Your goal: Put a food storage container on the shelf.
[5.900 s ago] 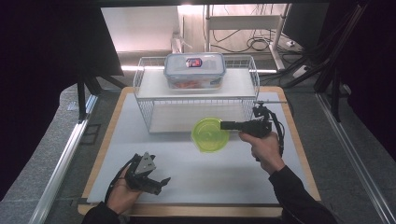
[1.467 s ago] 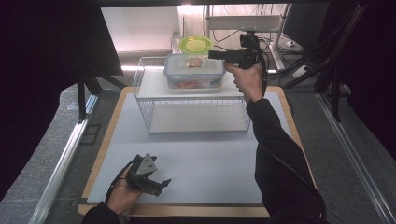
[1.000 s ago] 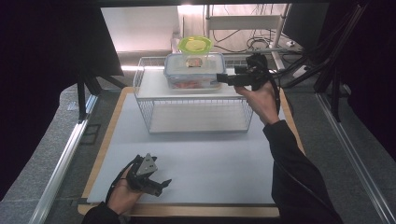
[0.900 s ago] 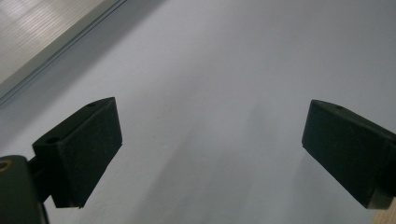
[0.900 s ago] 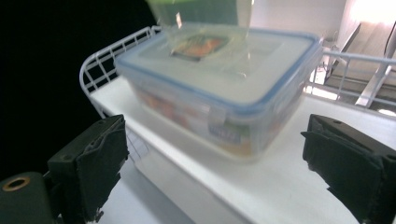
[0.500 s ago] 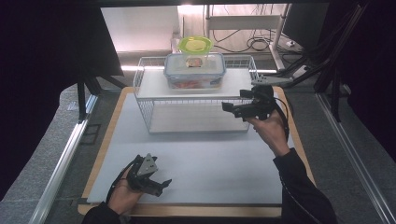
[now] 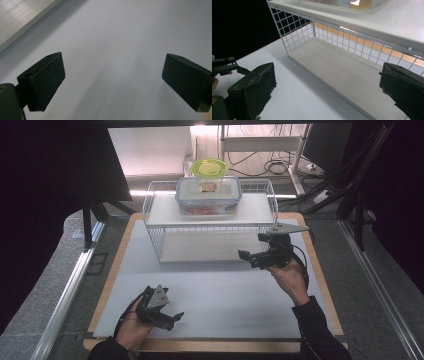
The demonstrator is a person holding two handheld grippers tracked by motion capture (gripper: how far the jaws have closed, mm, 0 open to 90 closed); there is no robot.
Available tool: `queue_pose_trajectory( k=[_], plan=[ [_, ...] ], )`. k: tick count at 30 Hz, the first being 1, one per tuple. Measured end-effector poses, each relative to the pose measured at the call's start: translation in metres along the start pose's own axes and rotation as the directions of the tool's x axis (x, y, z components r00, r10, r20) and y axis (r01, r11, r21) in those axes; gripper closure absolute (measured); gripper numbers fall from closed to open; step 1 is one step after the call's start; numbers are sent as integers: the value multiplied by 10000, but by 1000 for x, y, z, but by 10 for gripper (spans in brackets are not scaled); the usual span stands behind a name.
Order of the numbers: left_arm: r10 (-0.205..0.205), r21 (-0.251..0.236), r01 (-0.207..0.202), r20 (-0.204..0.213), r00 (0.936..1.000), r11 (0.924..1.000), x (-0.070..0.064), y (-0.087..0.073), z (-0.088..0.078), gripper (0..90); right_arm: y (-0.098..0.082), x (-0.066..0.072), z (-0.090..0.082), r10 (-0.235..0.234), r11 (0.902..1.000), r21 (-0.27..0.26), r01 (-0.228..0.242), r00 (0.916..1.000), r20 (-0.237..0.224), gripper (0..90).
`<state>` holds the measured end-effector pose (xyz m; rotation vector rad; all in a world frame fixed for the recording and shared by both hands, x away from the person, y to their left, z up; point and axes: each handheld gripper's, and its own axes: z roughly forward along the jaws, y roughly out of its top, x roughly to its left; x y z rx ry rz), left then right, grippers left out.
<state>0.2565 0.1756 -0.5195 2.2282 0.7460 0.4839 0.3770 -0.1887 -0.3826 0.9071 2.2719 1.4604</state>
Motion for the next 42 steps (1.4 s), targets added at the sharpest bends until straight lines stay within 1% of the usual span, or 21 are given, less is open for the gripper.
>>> queue_pose_trajectory(
  k=[2, 3, 6, 8, 9, 10, 13, 18, 20, 23, 24, 26, 27, 28, 30, 31, 32, 34, 38, 39, 42],
  plan=[
    [-5, 5, 5, 6, 10000, 10000, 0, 0, 0, 46, -5, 2, 1, -214, 9995, 220, 213, 9998, 55, 3],
    [-3, 5, 3, 10, 10000, 10000, 0, 0, 0, 46, -7, 4, 1, -318, 9993, 216, 314, 9994, 146, 3],
    [-40, -1, 40, 56, 10000, 10000, 0, 0, 0, 46, -16, 10, 1, -546, 9983, 222, 541, 9983, 225, 0],
    [-32, 14, 32, 61, 10000, 10000, 0, 0, 0, 45, -22, 14, 0, -782, 9967, 238, 770, 9956, 510, 0],
    [-32, 14, 32, 61, 10000, 10000, 0, 0, 0, 45, -22, 14, 0, -782, 9967, 238, 770, 9956, 510, 0],
    [-16, -3, 16, 57, 10000, 10000, 0, 0, 0, 45, -28, 18, 0, -877, 9960, 203, 865, 9937, 691, 0],
    [-19, -20, 19, 57, 10000, 10000, 0, 0, 0, 45, -37, 21, -1, -643, 9977, 231, 630, 9960, 621, 0],
    [-6, -7, 6, 58, 10000, 10000, 0, -1, 0, 45, -51, 24, -3, -631, 9975, 356, 613, 9967, 517, 0],
    [-18, -9, 18, 71, 10000, 10000, 0, -1, 1, 45, -57, 25, -5, -666, 9970, 432, 642, 9962, 565, 0],
    [-22, -8, 22, 68, 10000, 10000, 0, -1, 1, 45, -66, 24, -8, -524, 9974, 517, 498, 9974, 504, 0],
    [-11, -4, 11, 60, 10000, 10000, 0, -1, 1, 45, -66, 24, -8, -524, 9974, 517, 498, 9974, 504, 0],
    [3, -5, -3, 51, 10000, 10000, 0, -1, 1, 45, -75, 24, -10, -553, 9967, 621, 518, 9968, 573, 0],
    [3, -5, -3, 51, 10000, 10000, 0, -1, 1, 45, -75, 24, -10, -553, 9967, 621, 518, 9968, 573, 0],
    [3, -19, -3, 50, 10000, 10000, 0, -1, 1, 45, -81, 25, -12, -613, 9961, 671, 569, 9960, 655, 0],
    [-9, -45, 9, 43, 10000, 10000, 0, -1, 1, 45, -87, 26, -13, -672, 9954, 734, 616, 9948, 768, 0],
    [-9, -45, 9, 43, 10000, 10000, 0, -1, 1, 45, -87, 26, -13, -672, 9954, 734, 616, 9948, 768, 0],
    [12, -39, -12, 35, 10000, 10000, 0, -1, 1, 45, -93, 26, -14, -754, 9941, 843, 681, 9934, 863, 0],
    [14, -45, -14, 30, 10000, 10000, 0, -1, 2, 45, -99, 27, -15, -808, 9928, 958, 715, 9920, 973, 0],
    [33, -28, -33, 29, 10000, 10000, -1, -1, 2, 45, -108, 28, -16, -992, 9895, 1163, 859, 9886, 1135, 0],
    [44, -15, -44, 35, 10000, 10000, -1, -1, 2, 44, -114, 29, -16, -1066, 9869, 1343, 899, 9867, 1227, 0],
    [67, 7, -67, 54, 10000, 10000, -1, -2, 3, 44, -119, 29, -17, -1070, 9855, 1450, 880, 9859, 1287, 0]
  ],
)
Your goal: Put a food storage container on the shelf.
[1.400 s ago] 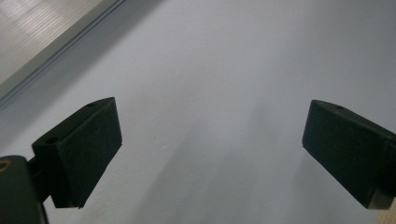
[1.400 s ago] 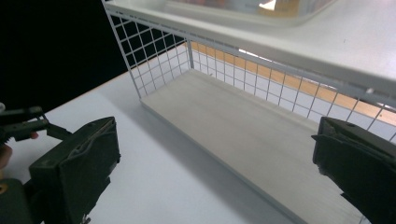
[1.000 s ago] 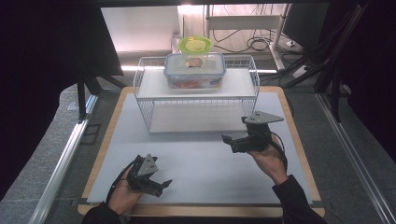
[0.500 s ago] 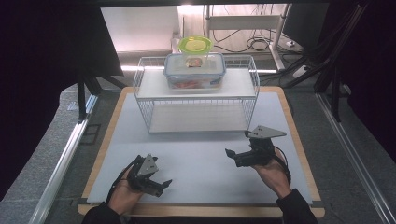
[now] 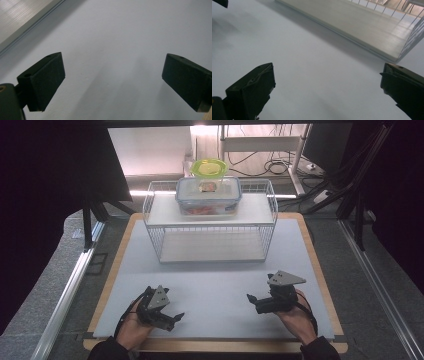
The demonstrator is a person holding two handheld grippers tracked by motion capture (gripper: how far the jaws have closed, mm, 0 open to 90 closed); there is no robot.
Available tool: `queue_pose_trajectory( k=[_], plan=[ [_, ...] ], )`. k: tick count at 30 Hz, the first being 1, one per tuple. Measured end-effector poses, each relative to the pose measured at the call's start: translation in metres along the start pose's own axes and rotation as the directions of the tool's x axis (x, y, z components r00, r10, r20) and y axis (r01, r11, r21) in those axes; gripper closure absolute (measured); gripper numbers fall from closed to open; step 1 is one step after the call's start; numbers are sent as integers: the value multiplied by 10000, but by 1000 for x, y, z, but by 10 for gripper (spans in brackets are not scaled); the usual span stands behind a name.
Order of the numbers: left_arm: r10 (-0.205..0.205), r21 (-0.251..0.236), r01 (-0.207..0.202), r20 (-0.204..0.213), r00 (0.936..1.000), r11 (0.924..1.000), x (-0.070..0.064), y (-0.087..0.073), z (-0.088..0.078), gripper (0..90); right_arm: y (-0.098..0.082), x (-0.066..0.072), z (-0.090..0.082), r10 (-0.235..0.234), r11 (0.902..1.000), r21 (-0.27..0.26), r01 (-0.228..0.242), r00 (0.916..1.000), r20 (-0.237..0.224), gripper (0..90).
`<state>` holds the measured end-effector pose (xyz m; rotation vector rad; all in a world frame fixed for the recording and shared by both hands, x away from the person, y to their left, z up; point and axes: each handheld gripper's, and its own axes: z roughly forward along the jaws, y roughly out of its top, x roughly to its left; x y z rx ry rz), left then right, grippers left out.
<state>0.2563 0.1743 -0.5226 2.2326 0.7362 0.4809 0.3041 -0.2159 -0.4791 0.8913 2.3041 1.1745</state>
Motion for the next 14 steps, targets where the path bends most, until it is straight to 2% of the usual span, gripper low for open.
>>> queue_pose_trajectory(
  k=[3, 10, 14],
  plan=[
    [28, 28, -28, 7, 10000, 10000, 0, 0, 1, 43, -7, 2, 1, -11, 9996, 273, 12, 10000, -39, 0],
    [58, 80, -58, 31, 10000, 10000, 0, -1, 2, 40, -24, 4, 7, -203, 9922, 1234, 193, 9998, 74, 0],
    [61, 68, -61, 10, 10000, 10000, 0, -1, 2, 40, -24, 4, 8, -312, 9909, 1313, 287, 9994, 173, 0]
  ],
)
